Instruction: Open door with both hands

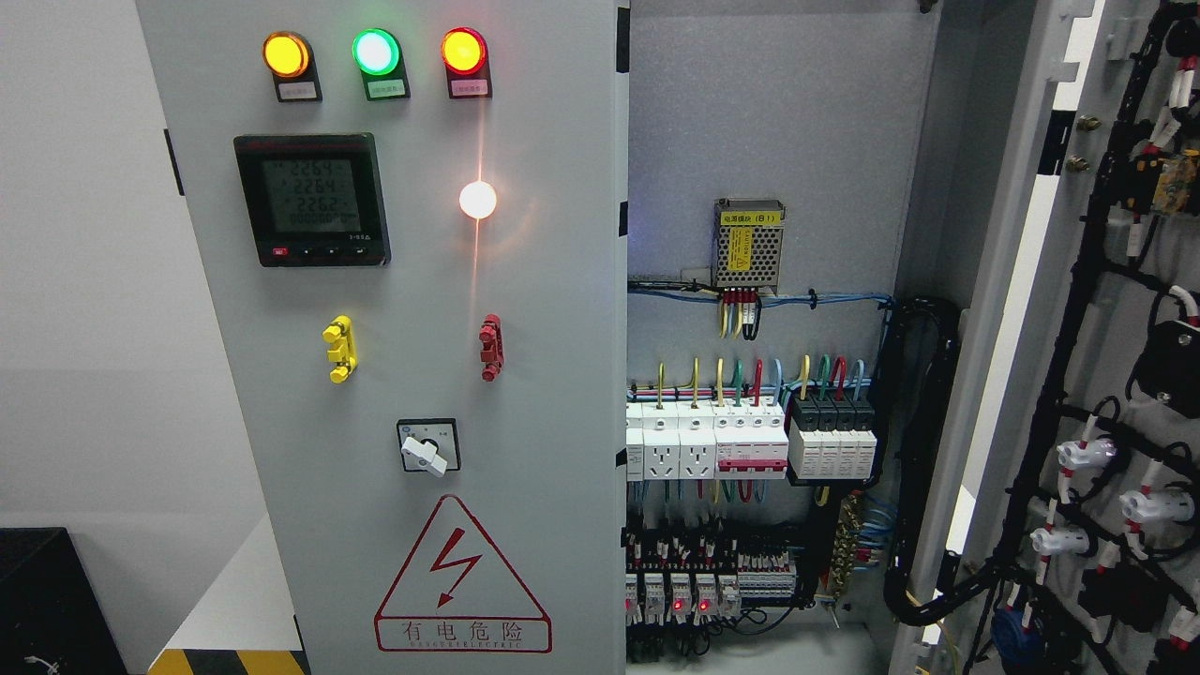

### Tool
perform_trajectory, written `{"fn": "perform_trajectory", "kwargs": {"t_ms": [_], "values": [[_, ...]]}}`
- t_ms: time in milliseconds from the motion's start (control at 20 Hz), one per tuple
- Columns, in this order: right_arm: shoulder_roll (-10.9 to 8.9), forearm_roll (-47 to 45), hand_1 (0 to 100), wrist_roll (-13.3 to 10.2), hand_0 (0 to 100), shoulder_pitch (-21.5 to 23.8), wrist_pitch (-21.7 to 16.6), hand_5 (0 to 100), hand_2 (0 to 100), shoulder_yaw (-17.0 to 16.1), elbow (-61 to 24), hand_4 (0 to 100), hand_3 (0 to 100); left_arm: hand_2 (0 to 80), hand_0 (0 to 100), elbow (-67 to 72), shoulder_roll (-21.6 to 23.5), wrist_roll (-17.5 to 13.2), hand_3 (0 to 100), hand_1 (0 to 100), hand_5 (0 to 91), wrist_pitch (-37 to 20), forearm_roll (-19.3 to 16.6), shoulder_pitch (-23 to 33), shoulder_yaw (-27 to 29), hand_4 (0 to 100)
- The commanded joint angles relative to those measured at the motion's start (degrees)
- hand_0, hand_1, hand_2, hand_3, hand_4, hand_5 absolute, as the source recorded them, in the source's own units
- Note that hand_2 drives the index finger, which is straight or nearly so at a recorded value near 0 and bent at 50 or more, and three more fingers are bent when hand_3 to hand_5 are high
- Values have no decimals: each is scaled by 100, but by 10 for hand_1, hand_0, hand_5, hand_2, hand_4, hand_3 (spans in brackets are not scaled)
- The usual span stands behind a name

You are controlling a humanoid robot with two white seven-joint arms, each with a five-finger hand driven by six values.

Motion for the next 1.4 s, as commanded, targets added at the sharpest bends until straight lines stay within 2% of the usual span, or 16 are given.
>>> {"fn": "perform_trajectory", "kwargs": {"t_ms": [0, 150, 351, 601, 802, 1202, 1353], "values": [[-289, 1, 0, -18, 191, 87, 2, 0, 0, 0, -1108, 0, 0, 0, 0, 346, -197, 5, 0, 0, 0, -36, -198, -17, 451, 0], [-351, 1, 0, -1, 191, 270, -7, 0, 0, 9, -1642, 0, 0, 0, 0, 328, -197, 31, 0, 0, 0, -45, -181, -26, 459, 0], [-448, 1, 0, 8, 191, 824, 2, 0, 0, 0, -3223, 0, 0, 0, 0, 302, -197, 101, 0, 0, 0, -54, -154, -26, 460, 0], [-579, -8, 0, 8, 191, 1246, -7, 0, 0, 0, -4911, 0, 0, 0, 0, 267, -285, 128, 0, 0, 0, -97, -154, -26, 442, 0], [-606, -17, 0, 8, 191, 1624, -7, 0, 0, 0, -6212, 0, 0, 0, 0, 214, -346, 382, 0, 0, 0, -300, -163, -17, 381, 0], [-659, -25, 0, 8, 191, 2266, -200, 0, 0, 79, -8401, 0, 0, 0, 0, 188, -425, 277, 0, 0, 0, -300, -172, -17, 372, 0], [-659, -26, 0, 8, 191, 2381, -200, 0, 0, 228, -8956, 0, 0, 0, 0, 179, -548, 277, 0, 0, 0, -300, -181, -96, 363, 0]]}}
